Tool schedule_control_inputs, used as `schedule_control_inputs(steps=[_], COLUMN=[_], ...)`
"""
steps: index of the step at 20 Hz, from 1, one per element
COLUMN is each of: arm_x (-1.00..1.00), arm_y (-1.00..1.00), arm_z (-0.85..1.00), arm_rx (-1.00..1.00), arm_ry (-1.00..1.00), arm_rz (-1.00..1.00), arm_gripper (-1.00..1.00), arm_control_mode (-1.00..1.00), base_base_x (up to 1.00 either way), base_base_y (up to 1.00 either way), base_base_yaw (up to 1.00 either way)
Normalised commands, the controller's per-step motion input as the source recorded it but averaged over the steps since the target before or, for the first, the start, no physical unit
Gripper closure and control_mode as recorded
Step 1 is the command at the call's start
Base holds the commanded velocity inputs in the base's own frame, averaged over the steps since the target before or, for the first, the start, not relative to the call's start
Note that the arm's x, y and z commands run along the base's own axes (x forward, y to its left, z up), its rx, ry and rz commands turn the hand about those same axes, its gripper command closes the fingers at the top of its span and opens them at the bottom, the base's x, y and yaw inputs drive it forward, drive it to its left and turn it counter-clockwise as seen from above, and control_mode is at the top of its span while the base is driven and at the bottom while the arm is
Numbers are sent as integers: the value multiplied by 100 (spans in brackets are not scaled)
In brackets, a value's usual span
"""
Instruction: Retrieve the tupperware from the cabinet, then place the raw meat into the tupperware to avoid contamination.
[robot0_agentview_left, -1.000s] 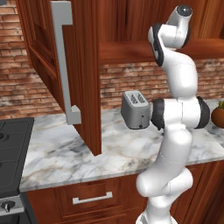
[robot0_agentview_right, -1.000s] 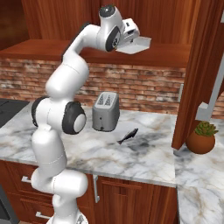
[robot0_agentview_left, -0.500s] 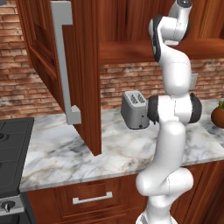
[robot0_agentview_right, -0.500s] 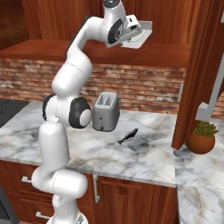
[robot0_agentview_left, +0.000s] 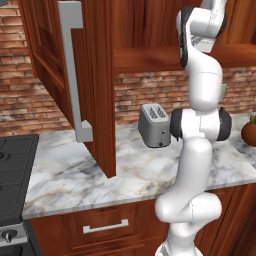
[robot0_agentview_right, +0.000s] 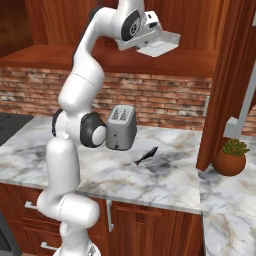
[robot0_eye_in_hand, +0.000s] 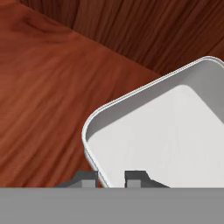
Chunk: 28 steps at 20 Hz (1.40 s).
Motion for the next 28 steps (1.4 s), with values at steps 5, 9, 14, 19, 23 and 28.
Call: schedule_control_inputs(steps=[5, 9, 14, 19, 23, 28], arm_x=[-82, -74, -100, -100, -100, -100], arm_y=[0, 3, 0, 1, 0, 0], arm_z=[-43, -87, -6, 0, 0, -2], arm_rx=[0, 0, -1, -3, -4, -9], arm_ry=[-18, -16, -3, -3, -1, 10], arm_rz=[8, 11, 6, 3, 2, 0], arm_gripper=[100, 100, 100, 100, 100, 100], arm_control_mode=[-100, -100, -100, -100, -100, -100], base_base_x=[0, 0, 0, 0, 0, 0], base_base_y=[0, 0, 0, 0, 0, 0], base_base_yaw=[0, 0, 0, 0, 0, 0])
